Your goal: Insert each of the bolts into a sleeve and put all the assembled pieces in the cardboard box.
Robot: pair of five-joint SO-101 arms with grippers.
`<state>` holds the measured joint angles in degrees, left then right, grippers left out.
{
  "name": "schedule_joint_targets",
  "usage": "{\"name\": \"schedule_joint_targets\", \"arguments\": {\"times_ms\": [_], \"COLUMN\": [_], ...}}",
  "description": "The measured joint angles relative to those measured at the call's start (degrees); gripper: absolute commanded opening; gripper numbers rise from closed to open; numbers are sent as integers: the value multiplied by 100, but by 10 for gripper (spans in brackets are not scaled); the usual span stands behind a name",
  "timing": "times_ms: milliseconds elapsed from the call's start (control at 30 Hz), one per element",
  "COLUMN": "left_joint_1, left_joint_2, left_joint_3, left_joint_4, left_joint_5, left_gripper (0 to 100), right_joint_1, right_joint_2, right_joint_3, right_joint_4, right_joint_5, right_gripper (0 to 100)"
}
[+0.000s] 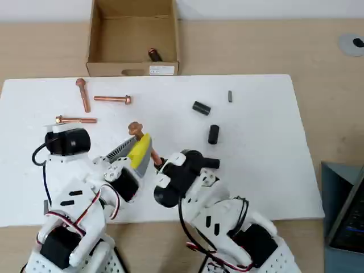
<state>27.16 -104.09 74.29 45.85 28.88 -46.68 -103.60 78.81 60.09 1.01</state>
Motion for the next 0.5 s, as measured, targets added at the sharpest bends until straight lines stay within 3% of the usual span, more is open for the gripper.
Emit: {"name": "schedule_joint_targets", "arguments": {"times_ms": [500], "left_joint_1": [844], "left_joint_2": [-9], "left_joint_3": [-229], "left_joint_4": [1371], "left_joint_5": [-378], "left_gripper": [1], "right_joint_1": [-35], "right_joint_2": [0], "right_joint_3": [0], "right_joint_4": [9], "right_joint_5": [0], "right_gripper": [9]}}
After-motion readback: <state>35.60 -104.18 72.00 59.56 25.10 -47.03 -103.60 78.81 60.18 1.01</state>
